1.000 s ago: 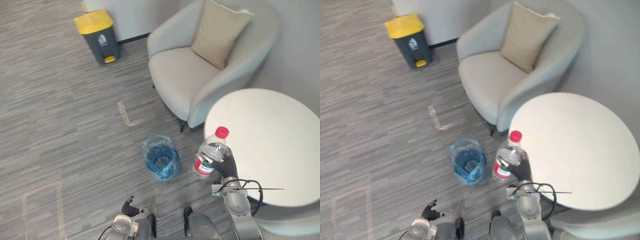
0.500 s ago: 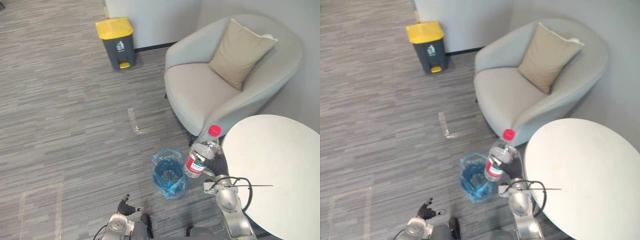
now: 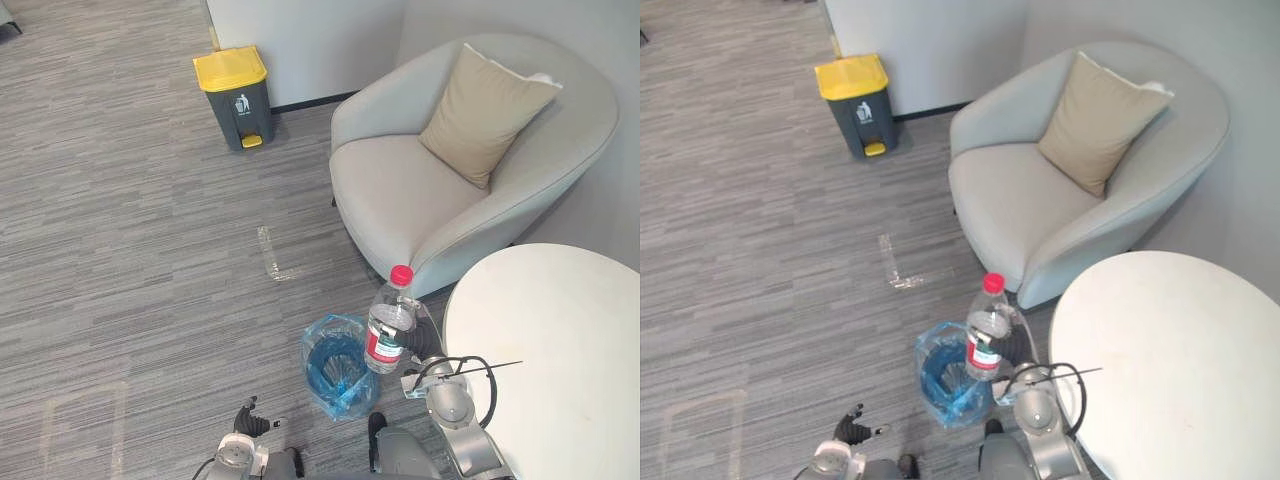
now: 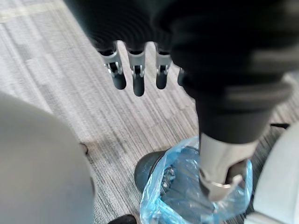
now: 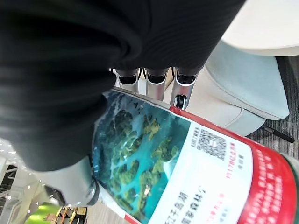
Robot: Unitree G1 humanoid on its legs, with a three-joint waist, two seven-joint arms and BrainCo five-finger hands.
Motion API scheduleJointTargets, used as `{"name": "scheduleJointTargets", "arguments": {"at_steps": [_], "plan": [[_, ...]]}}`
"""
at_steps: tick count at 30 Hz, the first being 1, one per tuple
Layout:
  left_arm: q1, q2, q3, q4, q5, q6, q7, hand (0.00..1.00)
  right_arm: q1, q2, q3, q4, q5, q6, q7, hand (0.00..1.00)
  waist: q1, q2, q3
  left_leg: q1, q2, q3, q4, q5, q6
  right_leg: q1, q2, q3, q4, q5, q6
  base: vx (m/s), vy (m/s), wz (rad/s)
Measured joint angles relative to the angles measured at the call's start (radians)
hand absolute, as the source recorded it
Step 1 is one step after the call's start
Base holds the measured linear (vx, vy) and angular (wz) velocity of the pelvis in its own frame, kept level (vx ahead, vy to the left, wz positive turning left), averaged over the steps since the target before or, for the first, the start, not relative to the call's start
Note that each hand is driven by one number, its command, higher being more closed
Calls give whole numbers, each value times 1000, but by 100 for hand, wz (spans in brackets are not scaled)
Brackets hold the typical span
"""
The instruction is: Gather rubbish on tea table into small bin, then transfer packed bag to large trash can.
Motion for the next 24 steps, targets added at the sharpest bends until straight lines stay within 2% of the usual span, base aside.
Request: {"name": "scheduleJointTargets", "arguments": {"at_steps": [3, 7, 9, 12, 13, 16, 17, 18, 21, 22, 24], "plan": [[-1, -1, -2, -1, 0, 0, 0, 0, -6, -3, 2, 0, -3, 0, 1, 100, 0, -8, 2, 6, 12, -13, -8, -1, -1, 14, 9, -15, -11, 0, -1, 81, -50, 9], [-2, 3, -1, -3, -6, -2, 14, 0, -37, -36, 57, 49, -60, -3, -3, 100, 3, -13, 10, -26, 1, -19, 19, -5, 6, 4, -8, -22, -5, 0, -1, 15, 40, 9], [-13, 8, 0, -10, -36, -6, 37, 0, -84, -56, 91, 105, -123, -2, -13, 100, 10, -14, 28, -105, -7, -40, 106, -27, 22, -48, -23, -30, 41, 0, -1, -74, 61, 22], [-67, 10, 42, -33, -92, -20, 66, 0, -226, -79, 140, 198, -183, 3, -35, 100, 19, -7, 122, -274, -6, -68, 301, -60, 38, -183, -50, -50, 175, -3, 3, -213, 95, 28], [-93, 11, 52, -45, -110, -26, 79, 0, -284, -89, 156, 225, -201, 10, -44, 100, 23, 3, 159, -347, -5, -71, 364, -82, 42, -244, -54, -51, 219, -7, 9, -256, 75, 22], [-147, 19, 79, -79, -144, -31, 91, 0, -385, -101, 184, 258, -202, 22, -52, 100, 38, 13, 229, -487, -6, -74, 476, -125, 53, -355, -67, -44, 277, -26, 23, -276, 70, 7], [-156, 21, 83, -82, -148, -35, 94, 0, -403, -100, 185, 258, -202, 23, -52, 100, 38, 16, 239, -514, -5, -74, 499, -129, 58, -374, -67, -42, 284, -27, 23, -287, 78, -10], [-185, 26, 109, -82, -148, -44, 106, 0, -430, -100, 187, 258, -202, 25, -56, 100, 38, 16, 255, -590, -2, -72, 560, -140, 67, -446, -73, -35, 327, -22, 27, -229, 74, -8], [-207, 29, 119, -83, -152, -47, 111, 0, -444, -102, 184, 255, -201, 30, -69, 100, 39, 14, 256, -660, 0, -70, 593, -145, 67, -511, -73, -25, 342, -16, 32, -195, 49, -7], [-228, 27, 143, -96, -156, -46, 117, 0, -466, -104, 182, 255, -201, 42, -81, 100, 41, 12, 258, -728, 4, -64, 608, -147, 68, -574, -73, -18, 338, 5, 38, -186, 37, -13], [-238, 21, 157, -129, -168, -45, 126, 0, -488, -104, 176, 247, -200, 53, -89, 100, 46, 8, 269, -785, 9, -61, 624, -140, 71, -625, -73, -17, 339, 26, 33, -105, 15, -10]]}}
